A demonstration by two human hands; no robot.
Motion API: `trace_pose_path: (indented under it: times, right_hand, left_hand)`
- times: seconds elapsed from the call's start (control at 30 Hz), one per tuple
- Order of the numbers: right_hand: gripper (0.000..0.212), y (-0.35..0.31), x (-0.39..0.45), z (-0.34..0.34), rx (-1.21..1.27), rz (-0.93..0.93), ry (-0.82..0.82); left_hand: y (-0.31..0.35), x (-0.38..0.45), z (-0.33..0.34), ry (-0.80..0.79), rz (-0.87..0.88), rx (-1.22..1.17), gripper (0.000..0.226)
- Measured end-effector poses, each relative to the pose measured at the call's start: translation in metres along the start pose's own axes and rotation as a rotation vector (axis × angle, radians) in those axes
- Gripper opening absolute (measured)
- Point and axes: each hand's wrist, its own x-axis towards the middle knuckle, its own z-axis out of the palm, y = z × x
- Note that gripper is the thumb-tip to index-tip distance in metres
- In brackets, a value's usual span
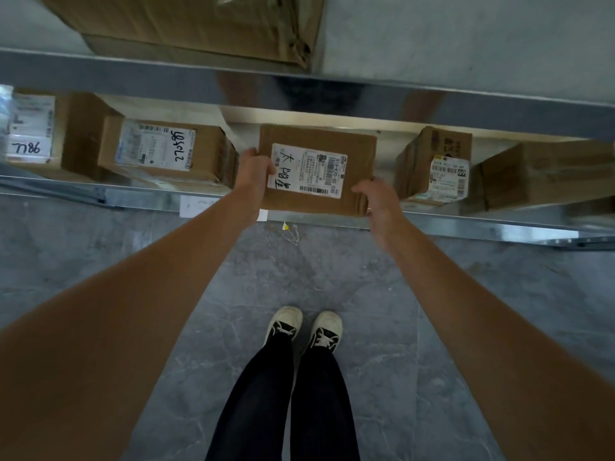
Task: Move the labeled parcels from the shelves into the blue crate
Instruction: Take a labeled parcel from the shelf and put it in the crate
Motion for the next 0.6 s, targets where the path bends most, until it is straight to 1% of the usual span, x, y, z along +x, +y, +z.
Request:
trace_pose_path:
  times: [0.07, 0.1, 0.17, 0.23, 0.3, 0.37, 0.4, 0.43, 0.47, 0.53, 0.6]
  right_hand:
    - [0.043, -0.002, 0.000, 0.010, -0.016, 0.000, -0.062]
    - [0.048, -0.003, 0.000, 0.013, -0.014, 0.005, -0.084]
    - [0.051, -0.005, -0.001, 0.015, -0.009, 0.030, -0.108]
    - [0.046, -0.007, 0.000, 0.015, 0.001, 0.055, -0.069]
    - [0.047, -0.006, 0.005, 0.007, -0.030, 0.037, 0.064]
    - [0.042, -0.005, 0.013, -0.014, -0.124, -0.076, 0.296]
    - [0.037, -0.005, 0.016, -0.027, -0.135, -0.149, 0.410]
    - [0.032, -0.006, 0.018, -0.044, -0.122, -0.212, 0.513]
    - [0.030, -0.006, 0.020, -0.060, -0.104, -0.261, 0.599]
    - [0.032, -0.007, 0.027, -0.094, -0.109, -0.337, 0.729]
    - [0.038, -0.006, 0.039, -0.122, -0.140, -0.314, 0.760]
  left_hand:
    - [0.003, 0.001, 0.002, 0.005, 0.026, 0.051, 0.043]
    - [0.003, 0.003, 0.003, 0.006, 0.039, 0.059, 0.041]
    - [0.003, 0.009, 0.004, 0.021, 0.061, 0.088, 0.042]
    - [-0.004, 0.020, 0.002, 0.119, 0.144, 0.201, 0.052]
    - [-0.006, 0.023, 0.008, 0.230, 0.298, 0.387, 0.065]
    - [0.004, 0.002, 0.031, 0.260, 0.480, 0.460, 0.059]
    - [0.009, -0.010, 0.046, 0.244, 0.544, 0.454, 0.053]
    - [0.010, -0.022, 0.063, 0.208, 0.573, 0.425, 0.046]
    - [0.008, -0.032, 0.082, 0.142, 0.577, 0.368, 0.037]
    - [-0.001, -0.046, 0.119, 0.002, 0.573, 0.273, 0.024]
    - [-0.011, -0.050, 0.156, -0.129, 0.443, 0.202, 0.033]
